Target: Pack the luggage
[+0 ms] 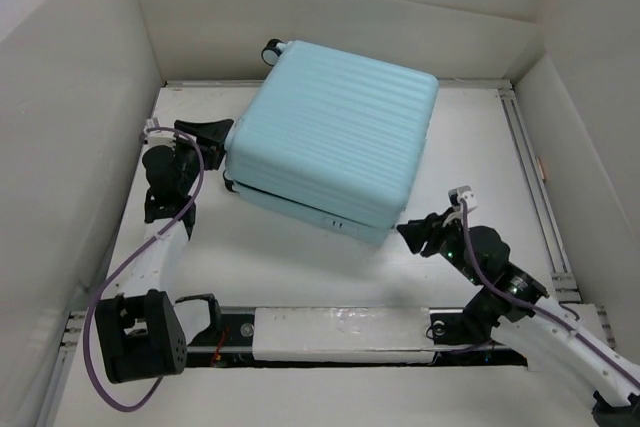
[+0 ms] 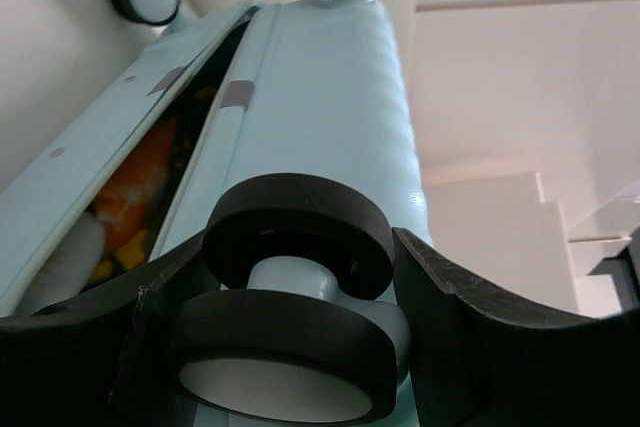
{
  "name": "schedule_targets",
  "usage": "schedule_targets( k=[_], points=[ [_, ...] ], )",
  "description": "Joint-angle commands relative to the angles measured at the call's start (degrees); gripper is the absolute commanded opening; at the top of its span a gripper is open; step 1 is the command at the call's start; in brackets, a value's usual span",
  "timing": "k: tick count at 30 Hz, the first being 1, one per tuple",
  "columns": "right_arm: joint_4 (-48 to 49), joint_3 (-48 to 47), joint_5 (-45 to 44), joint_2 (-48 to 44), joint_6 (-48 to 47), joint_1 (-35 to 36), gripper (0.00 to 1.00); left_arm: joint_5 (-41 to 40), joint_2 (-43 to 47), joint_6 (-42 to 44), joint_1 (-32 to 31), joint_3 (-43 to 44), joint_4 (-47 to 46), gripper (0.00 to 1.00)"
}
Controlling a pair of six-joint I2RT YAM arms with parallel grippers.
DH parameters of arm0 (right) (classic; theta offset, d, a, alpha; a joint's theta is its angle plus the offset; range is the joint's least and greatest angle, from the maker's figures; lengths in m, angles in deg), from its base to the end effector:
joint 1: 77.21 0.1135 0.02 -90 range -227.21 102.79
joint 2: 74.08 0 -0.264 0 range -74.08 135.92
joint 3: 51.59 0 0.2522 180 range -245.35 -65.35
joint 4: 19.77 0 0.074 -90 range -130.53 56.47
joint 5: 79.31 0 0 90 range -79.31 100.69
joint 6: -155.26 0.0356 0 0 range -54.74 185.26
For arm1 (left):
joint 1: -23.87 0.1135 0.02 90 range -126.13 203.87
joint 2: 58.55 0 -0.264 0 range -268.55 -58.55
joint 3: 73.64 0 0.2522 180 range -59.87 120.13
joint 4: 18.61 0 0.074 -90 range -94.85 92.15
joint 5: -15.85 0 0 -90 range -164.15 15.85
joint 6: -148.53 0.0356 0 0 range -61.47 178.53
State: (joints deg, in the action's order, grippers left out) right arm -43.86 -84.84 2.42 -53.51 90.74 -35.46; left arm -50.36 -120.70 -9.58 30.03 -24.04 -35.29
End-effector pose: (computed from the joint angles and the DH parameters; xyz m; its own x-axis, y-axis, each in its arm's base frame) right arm 0.0974 0.0800 0.2400 -0.3715 0.2391 -0.8971 -0.4364 0.8079 0.3960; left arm 0.2492 0.0125 0.2998 -0.2534 -0.8813 -0.3988 0.1790 0.3624 -0.9147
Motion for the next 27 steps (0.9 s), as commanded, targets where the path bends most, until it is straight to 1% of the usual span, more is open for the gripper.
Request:
schedule_targets(
  k=[1, 4, 5, 7, 8, 11, 13, 16, 17, 19, 22, 27],
  points=[
    [2.2, 2.4, 5.7, -0.5, 2.1, 1.4, 0.36, 9.2, 3.8, 10.6, -1.3, 4.8, 0.3, 0.0],
    [4.3, 3.0, 6.5, 2.4, 1.0, 2.0, 0.36, 8.5, 3.3, 13.0, -1.3, 5.0, 2.0, 0.0],
    [4.9, 3.0, 7.0, 3.2, 0.2, 2.0, 0.41, 8.5, 3.3, 13.0, -0.8, 4.3, 1.4, 0.0],
    [5.7, 3.0, 6.2, 4.7, -0.4, 2.0, 0.48, 9.0, 2.6, 13.0, -0.3, 2.7, -0.1, 0.0],
    [6.5, 3.0, 5.3, 5.9, -0.9, 2.0, 0.5, 9.0, 2.1, 12.2, 0.3, 0.7, -1.0, 0.0],
    [9.1, 3.0, 3.2, 7.4, -2.5, 2.0, 0.56, 9.5, 1.5, 11.7, 0.9, -0.5, -2.3, 0.0],
    [10.5, 3.6, 1.8, 8.2, -3.9, 2.0, 0.56, 9.5, 1.0, 12.2, 0.9, -1.0, -2.3, 0.0],
    [13.9, 4.2, 2.5, 9.7, -5.5, 2.0, 0.56, 9.5, 0.4, 12.2, 0.9, -1.0, -2.3, 0.0],
    [14.6, 4.2, 2.5, 10.6, -6.2, 2.0, 0.53, 9.5, 0.4, 12.2, 0.9, -1.0, -2.9, 0.0],
    [16.0, 4.2, 2.5, 11.4, -7.0, 2.0, 0.51, 9.5, -0.3, 12.7, 0.9, -1.0, -2.9, 0.0],
    [16.7, 4.2, 2.5, 12.6, -7.6, 2.0, 0.48, 9.5, -0.8, 12.7, 0.9, -1.0, -2.9, 0.0],
    [17.2, 4.2, 3.0, 14.3, -7.6, 2.0, 0.48, 9.0, -2.4, 13.4, 0.9, 0.2, -2.9, 0.0]
  ],
)
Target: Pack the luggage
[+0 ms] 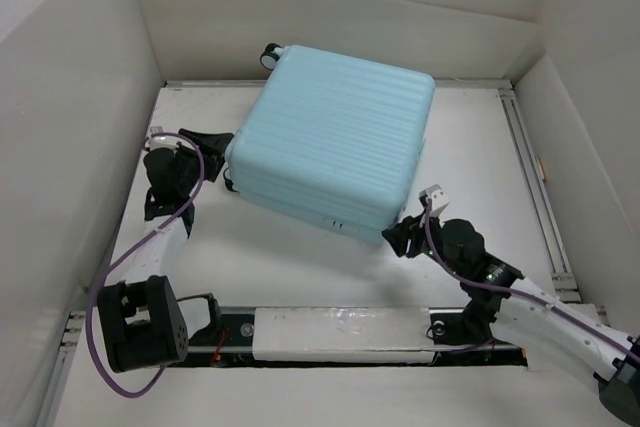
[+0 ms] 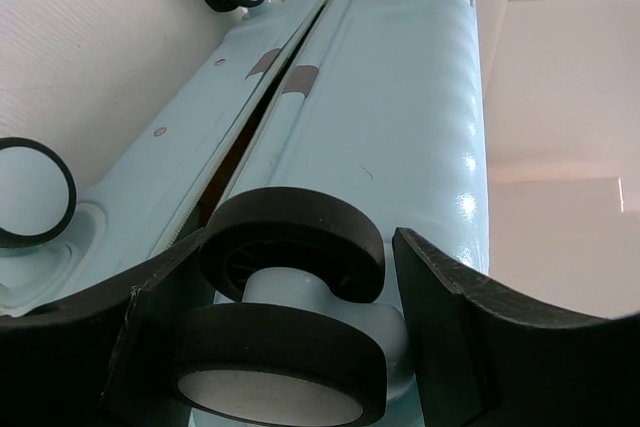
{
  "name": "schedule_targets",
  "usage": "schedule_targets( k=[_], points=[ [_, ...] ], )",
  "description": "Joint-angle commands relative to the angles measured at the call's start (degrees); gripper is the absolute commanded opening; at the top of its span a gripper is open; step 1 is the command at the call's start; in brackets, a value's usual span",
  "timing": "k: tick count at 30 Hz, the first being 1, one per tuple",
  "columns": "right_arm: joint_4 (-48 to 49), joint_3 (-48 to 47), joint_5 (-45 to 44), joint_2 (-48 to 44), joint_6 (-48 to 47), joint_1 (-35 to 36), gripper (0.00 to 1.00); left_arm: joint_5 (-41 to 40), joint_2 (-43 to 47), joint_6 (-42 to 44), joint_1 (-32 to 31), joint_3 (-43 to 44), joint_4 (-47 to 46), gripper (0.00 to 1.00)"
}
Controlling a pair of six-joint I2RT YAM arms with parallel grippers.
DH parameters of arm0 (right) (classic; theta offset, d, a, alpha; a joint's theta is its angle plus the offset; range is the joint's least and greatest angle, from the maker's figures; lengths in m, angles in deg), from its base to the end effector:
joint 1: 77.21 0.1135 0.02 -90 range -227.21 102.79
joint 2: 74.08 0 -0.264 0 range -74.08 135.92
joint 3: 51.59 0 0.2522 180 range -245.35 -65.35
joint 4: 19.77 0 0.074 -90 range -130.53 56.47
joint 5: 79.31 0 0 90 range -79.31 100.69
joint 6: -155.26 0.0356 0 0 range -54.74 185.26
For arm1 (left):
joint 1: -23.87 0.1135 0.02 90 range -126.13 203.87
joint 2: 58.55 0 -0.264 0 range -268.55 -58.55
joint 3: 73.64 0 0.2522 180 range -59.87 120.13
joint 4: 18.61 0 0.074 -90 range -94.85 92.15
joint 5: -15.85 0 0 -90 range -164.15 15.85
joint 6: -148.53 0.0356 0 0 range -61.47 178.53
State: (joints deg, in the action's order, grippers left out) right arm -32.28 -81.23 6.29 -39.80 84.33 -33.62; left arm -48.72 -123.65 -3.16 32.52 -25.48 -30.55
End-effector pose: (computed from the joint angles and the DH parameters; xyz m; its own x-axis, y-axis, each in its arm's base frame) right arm 0.1162 0.1069 0.2095 -0.4091 0.0603 -0.9105 -0.5298 0.7967 0.2908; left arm 0.2552 0.0234 0.2702 -0.2936 -0.8489 -0.4395 0.0603 0.4424 -0.8948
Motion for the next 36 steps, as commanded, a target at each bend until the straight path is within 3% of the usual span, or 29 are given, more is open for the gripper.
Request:
schedule_targets(
  k=[1, 10, 13, 18, 28, 30, 33, 36],
  points=[
    [6.2, 0.6, -1.4, 0.6, -1.2, 0.2, 0.48, 7.4, -0.4, 6.9, -1.6, 2.3, -7.1, 0.0],
    [11.0, 1.6, -2.5, 3.0, 0.4, 0.2, 0.39, 8.8, -3.5, 6.4, 0.8, 0.1, -9.9, 0.0],
    [12.4, 1.6, -3.1, 4.7, 1.0, 0.2, 0.28, 9.4, -4.0, 6.4, 0.8, -0.5, -10.5, 0.0],
    [13.7, 2.7, -2.5, 5.2, 3.0, 0.7, 0.0, 10.4, -4.0, 5.9, 0.8, -0.5, -12.2, 0.0],
    [15.0, 2.0, -3.5, 4.4, 17.8, 15.6, 0.0, 9.7, -1.5, 3.5, -3.0, -4.9, -16.5, 0.0],
    [19.8, 2.0, -4.6, 4.9, 21.6, 18.5, 0.0, 10.4, -1.0, 2.5, -3.0, -7.1, -18.2, 0.0],
    [23.8, 2.0, -9.7, 7.1, 24.8, 22.4, 0.0, 10.4, 1.4, 2.5, -5.5, -9.9, -19.5, 0.0],
    [21.5, -3.1, -14.9, 10.3, 24.8, 22.4, 0.0, 8.1, 2.5, 2.5, -8.6, -10.6, -19.5, 0.0]
  ],
)
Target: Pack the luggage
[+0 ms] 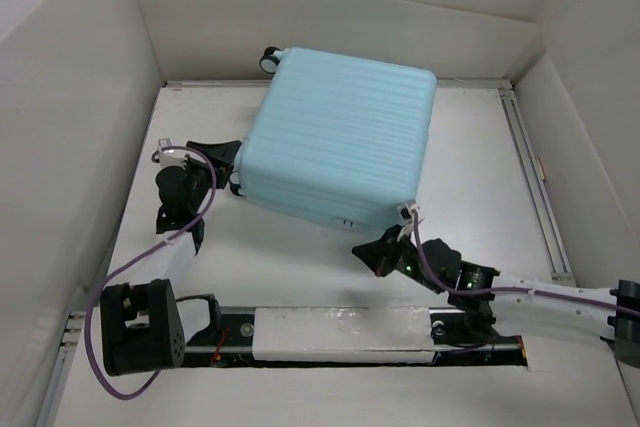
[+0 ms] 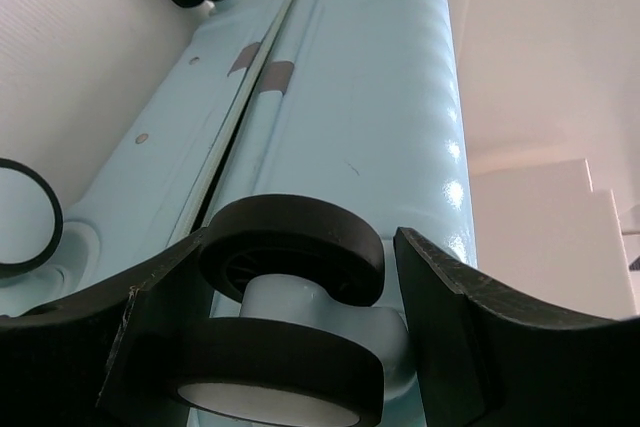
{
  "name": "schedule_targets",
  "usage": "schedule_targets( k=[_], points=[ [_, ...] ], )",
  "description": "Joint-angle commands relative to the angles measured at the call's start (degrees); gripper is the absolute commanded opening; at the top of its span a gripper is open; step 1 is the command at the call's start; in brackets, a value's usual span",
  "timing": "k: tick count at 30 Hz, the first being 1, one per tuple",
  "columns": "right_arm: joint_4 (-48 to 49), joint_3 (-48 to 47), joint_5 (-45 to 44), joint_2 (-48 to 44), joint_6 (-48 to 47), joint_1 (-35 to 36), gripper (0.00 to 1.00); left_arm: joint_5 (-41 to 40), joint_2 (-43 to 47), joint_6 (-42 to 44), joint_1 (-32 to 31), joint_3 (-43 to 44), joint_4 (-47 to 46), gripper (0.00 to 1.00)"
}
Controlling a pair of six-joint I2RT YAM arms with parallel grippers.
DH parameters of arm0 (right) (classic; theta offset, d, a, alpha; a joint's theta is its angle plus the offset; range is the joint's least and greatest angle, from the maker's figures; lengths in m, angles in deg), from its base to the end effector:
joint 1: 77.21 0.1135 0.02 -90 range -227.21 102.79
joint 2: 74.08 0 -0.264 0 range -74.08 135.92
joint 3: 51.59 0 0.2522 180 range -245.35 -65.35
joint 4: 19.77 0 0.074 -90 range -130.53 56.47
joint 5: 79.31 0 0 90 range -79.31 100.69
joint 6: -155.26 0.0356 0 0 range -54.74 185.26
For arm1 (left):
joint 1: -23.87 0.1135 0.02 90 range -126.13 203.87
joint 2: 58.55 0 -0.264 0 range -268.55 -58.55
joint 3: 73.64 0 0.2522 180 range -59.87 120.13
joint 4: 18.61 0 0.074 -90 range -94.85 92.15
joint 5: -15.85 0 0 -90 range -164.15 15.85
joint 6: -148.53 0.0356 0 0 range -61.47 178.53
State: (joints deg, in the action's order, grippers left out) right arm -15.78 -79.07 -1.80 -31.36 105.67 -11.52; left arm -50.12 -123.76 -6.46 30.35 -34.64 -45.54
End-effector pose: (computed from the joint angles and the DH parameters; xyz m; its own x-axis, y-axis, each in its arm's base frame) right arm 0.0795 0.1573 0.2051 -0.5813 0.2505 -0.7741 -0.5589 0.5685 0.6037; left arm 0.2422 0.0129 0.2431 -0.2680 -0.8634 -0.4274 0.1388 0.4044 -0.9040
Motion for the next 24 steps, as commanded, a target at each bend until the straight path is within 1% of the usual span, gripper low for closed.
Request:
schedule_targets(
  k=[1, 3, 4, 5, 6, 7, 8, 9, 12, 13, 14, 15, 17, 18, 19, 21, 22, 24],
  points=[
    [1.9, -6.8, -8.1, 3.8, 2.8, 0.3, 0.0, 9.5, 3.4, 5.8, -7.3, -2.1, -4.5, 0.0],
    [-1.0, -10.8, -10.9, 5.4, 1.9, 0.9, 0.0, 9.5, 4.1, 5.8, -7.3, -2.1, -5.0, 0.0],
    [-5.9, -12.0, -12.5, 5.4, 1.9, 1.9, 0.0, 9.5, 4.7, 5.8, -7.3, -2.1, -4.3, 0.0],
    [-8.7, -12.9, -14.8, 5.4, 1.9, 3.0, 0.0, 8.8, 5.5, 7.3, -7.3, -2.1, -2.9, 0.0],
    [-11.8, -13.4, -20.1, 4.6, 1.9, 5.8, 0.0, 8.8, 6.1, 8.1, -6.5, -1.3, -0.4, 0.0],
    [-15.1, -13.4, -22.9, 2.3, 3.2, 7.2, 0.0, 8.8, 6.6, 8.1, -5.7, -1.3, -0.4, 0.0],
    [-22.3, -13.4, -25.5, 0.7, 6.9, 8.5, 0.0, 8.8, 7.6, 8.6, -4.9, -1.3, 0.2, 0.0],
    [-25.1, -12.5, -28.6, -1.2, 8.9, 9.3, 0.0, 8.3, 7.6, 8.7, -4.2, -1.3, 1.5, 0.0],
    [-31.4, -6.4, -29.4, -9.7, 15.1, 9.3, 0.13, 8.3, 7.6, 9.2, -4.2, -0.8, 1.5, 0.0],
    [-32.6, -3.5, -30.1, -11.9, 16.7, 9.3, 0.24, 8.3, 7.6, 8.6, -4.2, -0.8, 1.0, 0.0],
    [-33.9, -2.4, -31.0, -14.0, 18.2, 9.3, 0.29, 8.3, 7.1, 8.0, -4.2, -0.8, 1.0, 0.0],
    [-37.4, -1.4, -31.9, -18.1, 21.8, 9.3, 0.32, 8.3, 6.4, 8.0, -4.2, -0.8, 0.3, 0.0],
    [-42.3, -0.3, -34.4, -21.3, 25.7, 9.3, 0.38, 8.3, 5.9, 6.5, -4.2, -0.8, -0.7, 0.0],
    [-45.8, -0.3, -35.2, -23.5, 27.0, 9.3, 0.39, 8.3, 5.9, 5.8, -3.5, -0.8, -1.7, 0.0],
    [-46.9, -0.3, -35.2, -24.3, 28.6, 9.3, 0.41, 8.8, 5.3, 5.2, -2.8, -0.8, -2.4, 0.0],
    [-46.9, -0.3, -37.9, -24.3, 29.2, 9.3, 0.45, 8.8, 4.7, 3.9, -2.8, -0.3, -2.9, 0.0],
    [-49.4, -1.0, -39.0, -23.3, 32.7, 9.3, 0.47, 8.8, 3.9, 3.9, -2.3, 0.2, -2.9, 0.0],
    [-50.1, -1.6, -41.4, -20.8, 33.7, 9.3, 0.52, 8.2, 2.3, 3.4, -2.3, 1.6, -2.9, 0.0]
  ],
)
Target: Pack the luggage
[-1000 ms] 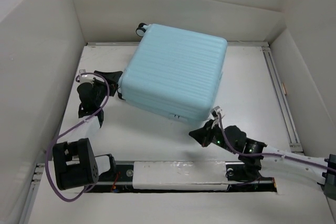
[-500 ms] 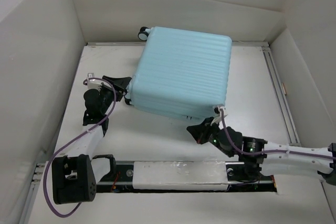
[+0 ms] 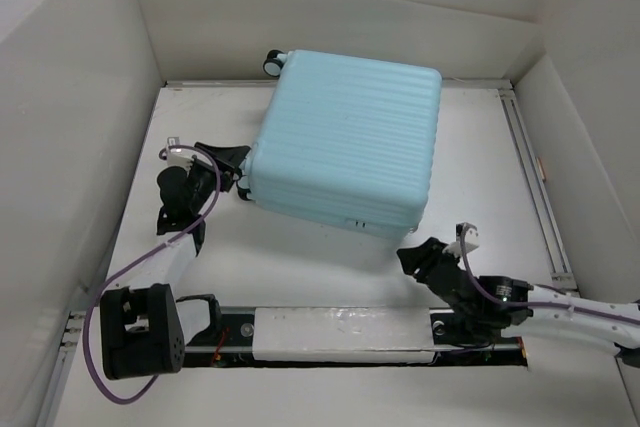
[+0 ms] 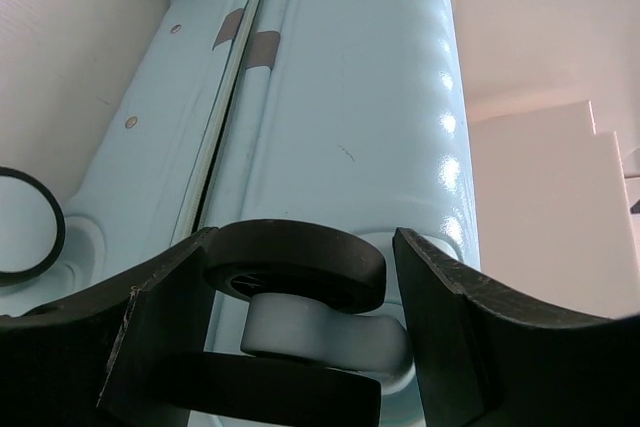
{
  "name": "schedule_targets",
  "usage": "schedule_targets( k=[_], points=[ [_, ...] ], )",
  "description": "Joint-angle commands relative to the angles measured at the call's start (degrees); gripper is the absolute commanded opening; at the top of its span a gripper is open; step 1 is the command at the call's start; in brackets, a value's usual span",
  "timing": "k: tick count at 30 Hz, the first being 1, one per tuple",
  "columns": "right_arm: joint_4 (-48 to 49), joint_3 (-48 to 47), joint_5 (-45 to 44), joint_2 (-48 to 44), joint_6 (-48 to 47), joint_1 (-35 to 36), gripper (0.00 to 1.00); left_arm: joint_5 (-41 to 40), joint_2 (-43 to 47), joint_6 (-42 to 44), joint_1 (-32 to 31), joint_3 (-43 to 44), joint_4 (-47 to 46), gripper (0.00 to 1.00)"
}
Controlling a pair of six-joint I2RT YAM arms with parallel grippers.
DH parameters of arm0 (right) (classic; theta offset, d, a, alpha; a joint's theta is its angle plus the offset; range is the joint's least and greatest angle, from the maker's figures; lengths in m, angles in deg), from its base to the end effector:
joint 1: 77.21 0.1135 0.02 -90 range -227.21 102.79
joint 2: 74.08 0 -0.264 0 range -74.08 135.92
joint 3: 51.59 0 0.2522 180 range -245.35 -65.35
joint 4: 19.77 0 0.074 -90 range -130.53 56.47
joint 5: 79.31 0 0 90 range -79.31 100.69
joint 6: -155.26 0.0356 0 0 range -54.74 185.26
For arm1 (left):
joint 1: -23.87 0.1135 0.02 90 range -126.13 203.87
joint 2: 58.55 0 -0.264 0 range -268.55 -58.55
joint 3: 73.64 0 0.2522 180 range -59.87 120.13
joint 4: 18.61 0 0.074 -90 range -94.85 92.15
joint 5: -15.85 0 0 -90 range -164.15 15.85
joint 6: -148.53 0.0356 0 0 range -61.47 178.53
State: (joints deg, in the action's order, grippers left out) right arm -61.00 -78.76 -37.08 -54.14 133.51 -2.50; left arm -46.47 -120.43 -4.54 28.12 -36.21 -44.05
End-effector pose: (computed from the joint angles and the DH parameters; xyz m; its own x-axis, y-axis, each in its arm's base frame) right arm 0.0526 0.0926 0.1805 -0.5065 0.5147 -0.6918 -0.0433 0.7861 0.6166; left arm 0.2313 0.0006 0.2438 -0.3466 -0.8175 -0.4600 0.1954 0.4167 -0.8878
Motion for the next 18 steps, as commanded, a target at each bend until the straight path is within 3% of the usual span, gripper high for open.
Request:
schedule_targets(
  k=[1, 4, 7, 8, 9, 13, 18],
  points=[
    [-3.6, -2.6, -6.8, 5.2, 5.8, 0.3, 0.54, 4.6, -2.8, 0.8, 0.5, 4.8, -4.4, 0.0],
    [-0.3, -3.2, -9.0, 10.6, 5.0, 0.3, 0.6, 5.2, -6.0, 0.0, 1.3, 7.8, -5.0, 0.0],
    [9.4, -3.1, -7.9, 12.2, -8.3, -1.1, 0.63, 6.0, -9.6, 0.0, 2.4, 9.8, -5.0, 0.0],
    [16.8, -2.4, -6.7, 12.7, -12.8, -1.8, 0.65, 6.0, -10.1, 0.0, 3.0, 10.3, -4.5, 0.0],
    [20.0, -1.9, -5.3, 12.8, -21.3, -3.2, 0.65, 6.0, -10.8, 0.0, 3.7, 11.2, -4.5, 0.0],
    [31.0, -0.3, 3.0, 9.2, -38.0, -8.2, 0.65, 6.5, -11.4, 0.5, 5.2, 12.6, -3.3, 0.0],
    [32.2, -0.8, 17.1, 3.4, -48.0, -19.0, 0.65, 7.7, -13.1, 0.5, 6.0, 13.8, -2.7, 0.0]
  ],
)
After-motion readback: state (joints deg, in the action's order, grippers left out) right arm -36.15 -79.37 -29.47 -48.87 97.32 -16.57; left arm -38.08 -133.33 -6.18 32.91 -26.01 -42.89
